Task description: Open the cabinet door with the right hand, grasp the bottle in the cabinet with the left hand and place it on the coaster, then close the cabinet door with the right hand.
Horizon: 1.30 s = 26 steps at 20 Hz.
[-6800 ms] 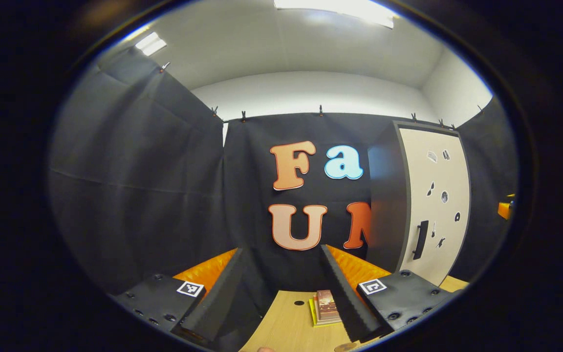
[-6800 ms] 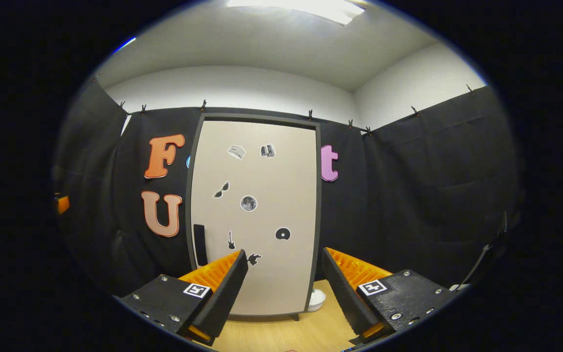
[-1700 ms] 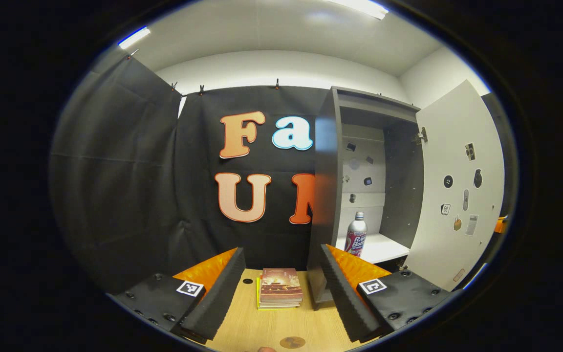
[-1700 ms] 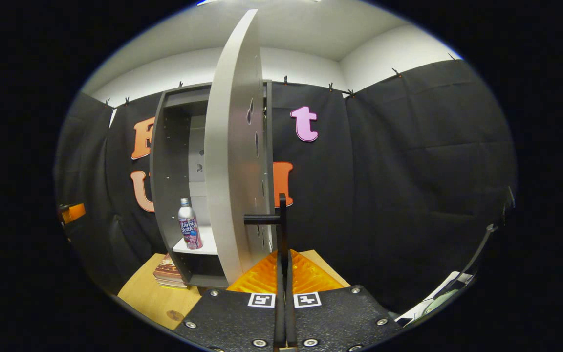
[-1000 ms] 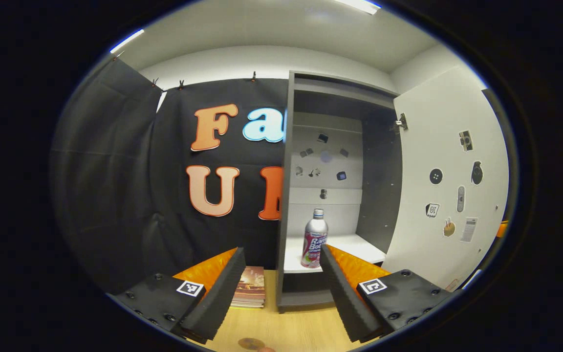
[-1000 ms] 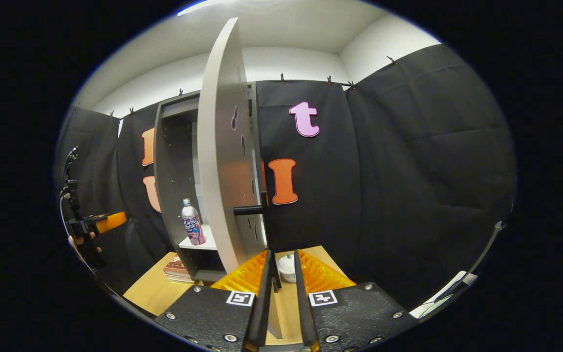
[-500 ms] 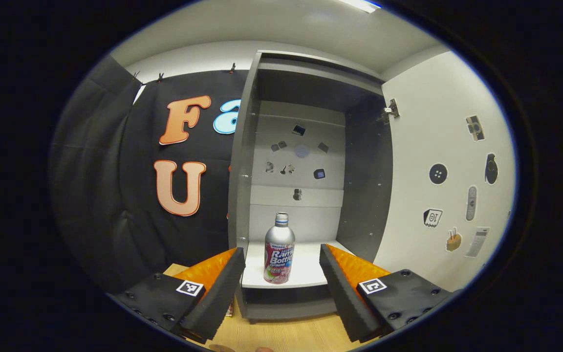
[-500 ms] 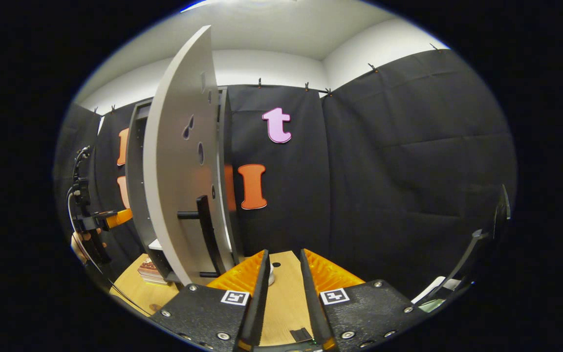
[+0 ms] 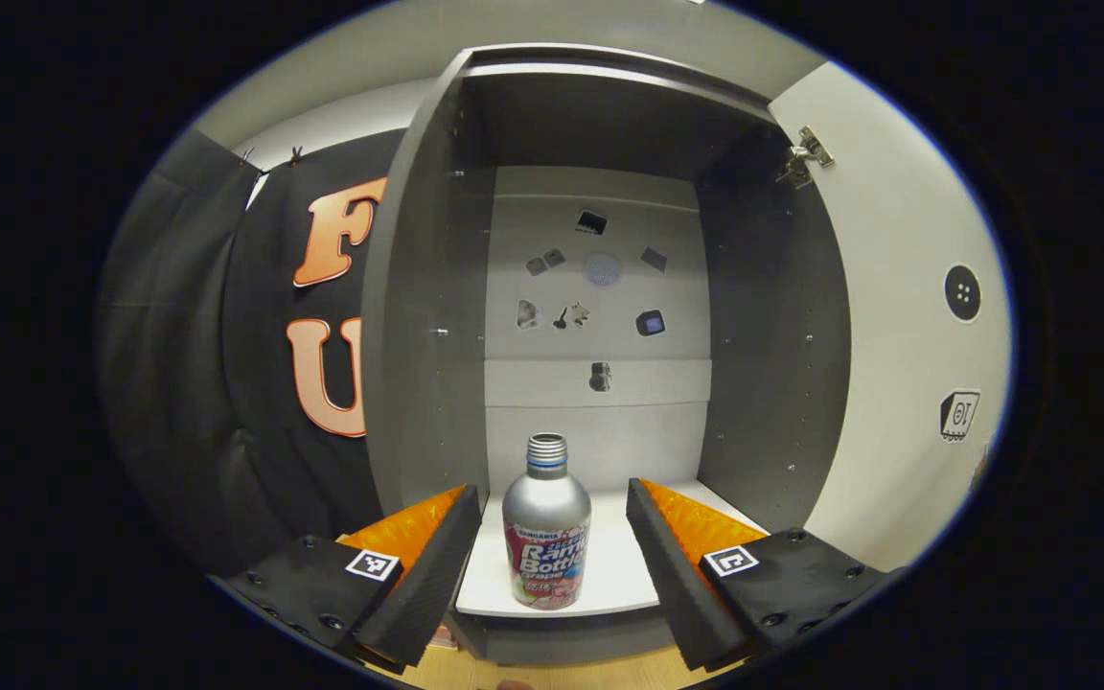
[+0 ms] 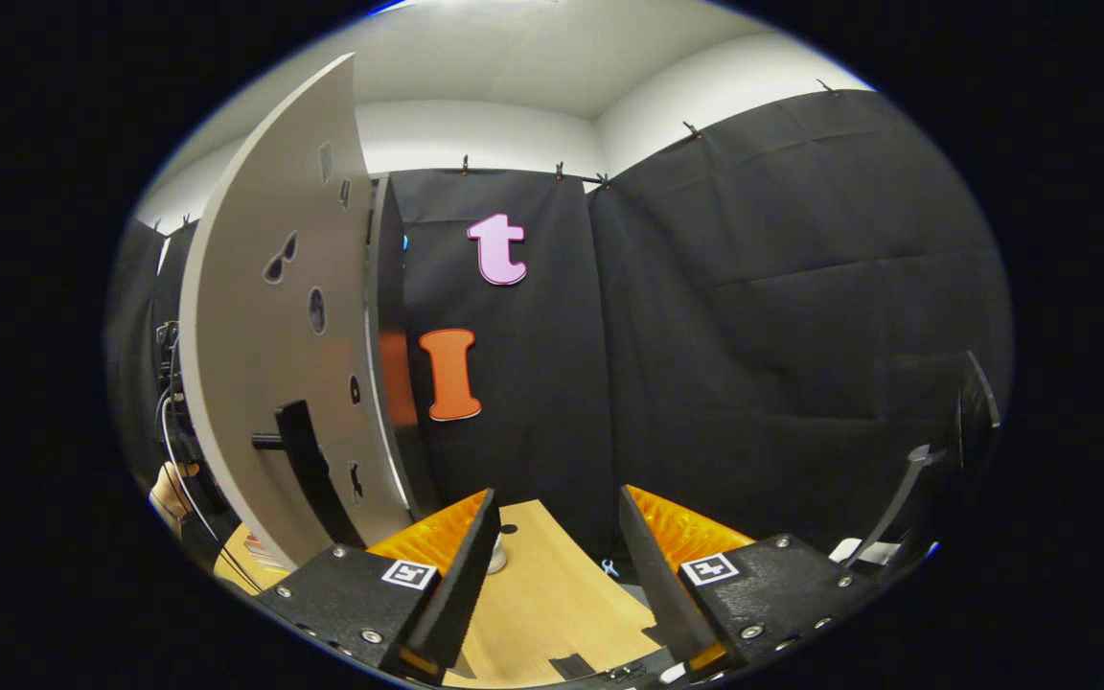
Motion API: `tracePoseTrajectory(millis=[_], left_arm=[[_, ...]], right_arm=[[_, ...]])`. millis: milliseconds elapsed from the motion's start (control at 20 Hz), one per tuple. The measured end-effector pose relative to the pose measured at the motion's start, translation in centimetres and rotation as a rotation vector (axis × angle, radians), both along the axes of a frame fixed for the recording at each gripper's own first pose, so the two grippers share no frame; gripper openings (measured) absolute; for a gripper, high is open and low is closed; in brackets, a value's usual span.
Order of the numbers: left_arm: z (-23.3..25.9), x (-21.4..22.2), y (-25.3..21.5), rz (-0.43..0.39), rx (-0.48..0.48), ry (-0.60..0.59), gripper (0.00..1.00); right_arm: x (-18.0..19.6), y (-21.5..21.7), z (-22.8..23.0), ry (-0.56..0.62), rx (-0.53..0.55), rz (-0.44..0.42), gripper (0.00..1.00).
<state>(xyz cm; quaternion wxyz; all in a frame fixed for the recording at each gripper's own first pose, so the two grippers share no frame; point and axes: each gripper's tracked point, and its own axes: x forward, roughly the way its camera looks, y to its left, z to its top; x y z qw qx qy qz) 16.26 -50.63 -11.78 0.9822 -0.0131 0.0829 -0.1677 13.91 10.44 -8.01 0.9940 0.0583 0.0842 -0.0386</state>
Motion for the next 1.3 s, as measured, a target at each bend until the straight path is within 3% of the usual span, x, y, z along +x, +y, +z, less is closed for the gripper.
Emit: tracePoseTrajectory(millis=[100, 300, 350, 600, 650, 1000, 1300], left_arm=[[-1.1, 1.2, -0.5, 0.008, 0.014, 0.015, 1.00], [-3.3, 2.9, -1.2, 0.026, -0.003, 0.051, 0.99], [-3.6, 3.3, -1.2, 0.027, -0.007, 0.053, 1.00], [-5.2, 3.9, -1.5, 0.028, 0.009, 0.092, 1.00], [-4.9, 3.9, -1.4, 0.022, 0.008, 0.080, 0.86], [-2.8, 0.5, 0.3, -0.013, -0.048, 0.075, 0.84], [-1.4, -3.7, 5.2, -0.005, -0.069, 0.049, 0.86]], right_arm=[[0.1, -0.2, -0.1, 0.001, 0.001, -0.017, 0.82], [0.0, -0.7, -0.3, 0.013, 0.001, -0.045, 0.94], [0.2, -0.9, -0.4, 0.017, -0.001, -0.052, 0.89], [0.3, -0.8, -0.5, 0.029, 0.020, -0.066, 0.90], [0.3, -0.8, -0.6, 0.030, 0.022, -0.068, 0.90], [0.7, -0.9, -0.2, 0.012, 0.018, -0.068, 0.90], [0.8, -0.2, 0.1, 0.001, 0.016, -0.031, 0.90]])
